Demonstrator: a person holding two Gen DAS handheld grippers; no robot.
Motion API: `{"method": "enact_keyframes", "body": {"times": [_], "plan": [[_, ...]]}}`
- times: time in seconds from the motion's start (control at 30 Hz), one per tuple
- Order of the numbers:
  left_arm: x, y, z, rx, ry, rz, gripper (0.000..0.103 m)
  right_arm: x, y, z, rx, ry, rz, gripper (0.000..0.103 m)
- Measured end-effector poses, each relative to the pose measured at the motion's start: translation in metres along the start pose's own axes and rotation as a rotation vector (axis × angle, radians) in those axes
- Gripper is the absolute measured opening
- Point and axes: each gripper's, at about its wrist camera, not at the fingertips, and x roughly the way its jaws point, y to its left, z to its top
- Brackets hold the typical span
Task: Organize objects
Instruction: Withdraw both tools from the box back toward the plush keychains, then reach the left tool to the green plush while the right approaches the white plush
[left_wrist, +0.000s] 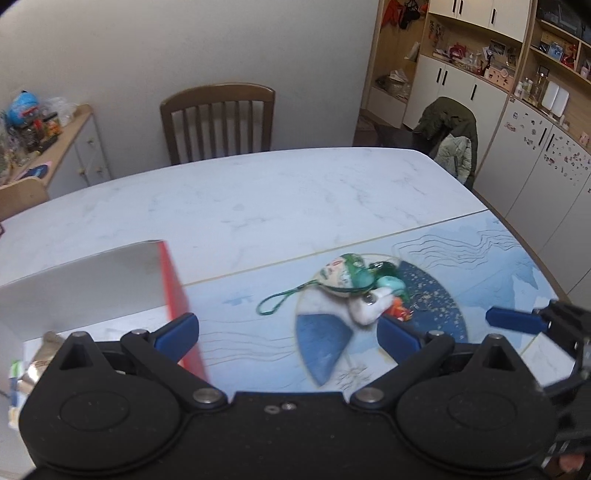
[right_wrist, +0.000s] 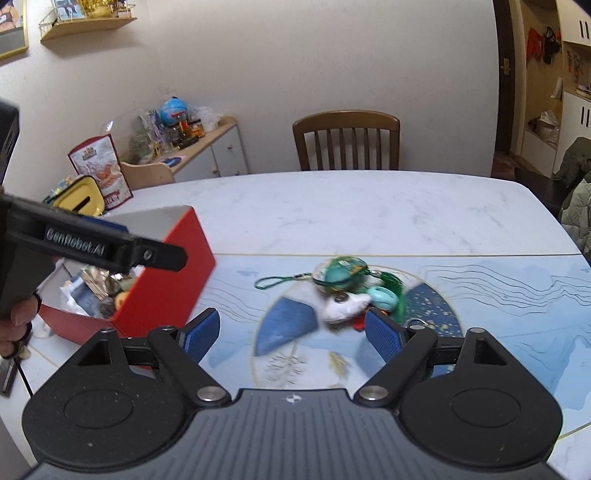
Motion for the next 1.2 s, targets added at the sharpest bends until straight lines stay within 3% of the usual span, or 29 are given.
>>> {"method": "enact_keyframes", "body": {"times": [0.53, 1.2], "plan": [[0.071, -0.034, 0.045, -0.018, 0.070, -0.047, 0.102, 0.031, -0.023, -0.003, -0.073, 0.040, -0.017, 0.086], [0.164, -0.045, 0.060, -0.018, 0.222, -0.066, 0.102, 0.105, -0.025, 0.001, -0.105, 0.084, -0.066, 0.086]]}}
